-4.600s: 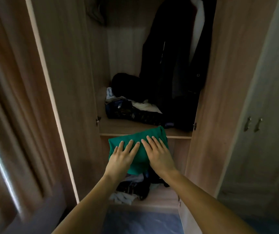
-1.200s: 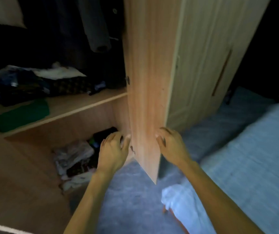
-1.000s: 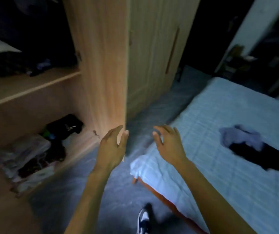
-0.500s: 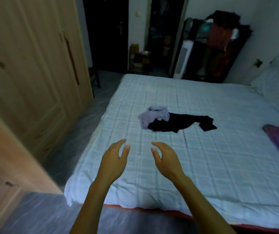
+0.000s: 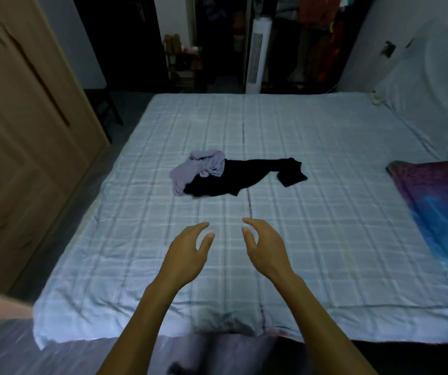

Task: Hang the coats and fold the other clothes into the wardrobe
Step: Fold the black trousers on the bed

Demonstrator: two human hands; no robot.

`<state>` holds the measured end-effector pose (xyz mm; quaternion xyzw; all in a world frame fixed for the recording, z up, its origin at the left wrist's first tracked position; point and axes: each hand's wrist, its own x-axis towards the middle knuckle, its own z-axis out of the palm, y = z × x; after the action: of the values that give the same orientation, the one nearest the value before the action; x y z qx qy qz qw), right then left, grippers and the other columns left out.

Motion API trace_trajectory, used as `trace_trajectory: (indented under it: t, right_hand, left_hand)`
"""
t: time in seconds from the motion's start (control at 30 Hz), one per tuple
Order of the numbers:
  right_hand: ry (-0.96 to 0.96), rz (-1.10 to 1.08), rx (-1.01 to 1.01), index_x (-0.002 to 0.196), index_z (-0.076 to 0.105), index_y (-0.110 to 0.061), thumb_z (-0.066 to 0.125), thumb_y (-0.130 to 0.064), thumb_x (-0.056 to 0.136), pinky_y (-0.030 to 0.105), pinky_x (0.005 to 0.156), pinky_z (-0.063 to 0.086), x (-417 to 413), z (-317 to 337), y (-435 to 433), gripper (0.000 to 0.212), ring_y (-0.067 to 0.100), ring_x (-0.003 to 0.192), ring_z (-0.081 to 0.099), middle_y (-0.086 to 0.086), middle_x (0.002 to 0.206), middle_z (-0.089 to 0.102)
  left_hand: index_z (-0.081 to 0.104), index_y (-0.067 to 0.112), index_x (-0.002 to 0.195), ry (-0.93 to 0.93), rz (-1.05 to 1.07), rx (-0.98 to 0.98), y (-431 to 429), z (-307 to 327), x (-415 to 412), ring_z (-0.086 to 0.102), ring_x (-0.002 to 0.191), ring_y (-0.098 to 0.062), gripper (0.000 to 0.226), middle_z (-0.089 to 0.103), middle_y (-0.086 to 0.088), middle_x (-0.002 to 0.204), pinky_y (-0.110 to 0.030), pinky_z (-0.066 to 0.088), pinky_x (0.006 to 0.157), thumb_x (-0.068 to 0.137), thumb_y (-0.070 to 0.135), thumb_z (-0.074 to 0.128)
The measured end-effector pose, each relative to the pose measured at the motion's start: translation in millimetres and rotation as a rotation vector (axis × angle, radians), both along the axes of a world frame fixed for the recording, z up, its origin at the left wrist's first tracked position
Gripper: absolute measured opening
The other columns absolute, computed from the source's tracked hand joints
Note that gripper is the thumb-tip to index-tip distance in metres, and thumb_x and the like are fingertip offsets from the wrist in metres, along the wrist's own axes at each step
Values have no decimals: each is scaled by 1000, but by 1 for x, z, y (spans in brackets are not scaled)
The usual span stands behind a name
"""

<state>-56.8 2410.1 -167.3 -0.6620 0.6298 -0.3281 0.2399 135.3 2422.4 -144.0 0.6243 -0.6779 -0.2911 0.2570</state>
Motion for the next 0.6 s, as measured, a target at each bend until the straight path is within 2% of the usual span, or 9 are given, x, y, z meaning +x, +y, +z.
trace_trajectory:
  t: [0.17, 0.37, 0.47, 0.6]
  right_hand:
    - [-50, 65, 73, 127, 57, -17, 47, -30, 98, 15, 97, 32, 14, -21, -40, 33, 12, 117, 52, -2, 128, 58]
    - [27, 85, 138, 127, 57, -15, 48, -28, 98, 16, 97, 33, 25, -38, -122, 33, 14, 116, 54, 0, 127, 59]
    - [69, 80, 184, 126, 58, -14, 48, -27, 98, 18, 96, 35, 34, -44, -164, 33, 16, 115, 55, 3, 126, 60]
    - [66, 102, 242, 125, 59, -13, 48, -26, 98, 16, 95, 35, 54, -60, -217, 32, 16, 113, 56, 3, 125, 61]
  left_hand:
    - [48, 19, 135, -13, 39, 40, -46, -22, 9, 45, 126, -13, 40, 50, 1, 138, -18, 29, 100, 99, 33, 42]
    - [48, 17, 136, 63, 32, 101, -133, -58, 18, 46, 125, -15, 40, 50, 0, 137, -20, 31, 98, 99, 31, 44]
    - [46, 17, 137, 97, 29, 166, -177, -76, 26, 45, 127, -17, 38, 49, -3, 139, -22, 30, 102, 99, 21, 43]
    - [43, 18, 140, 61, 8, 270, -236, -102, 42, 42, 129, -18, 43, 45, -4, 141, -20, 28, 100, 97, 14, 42]
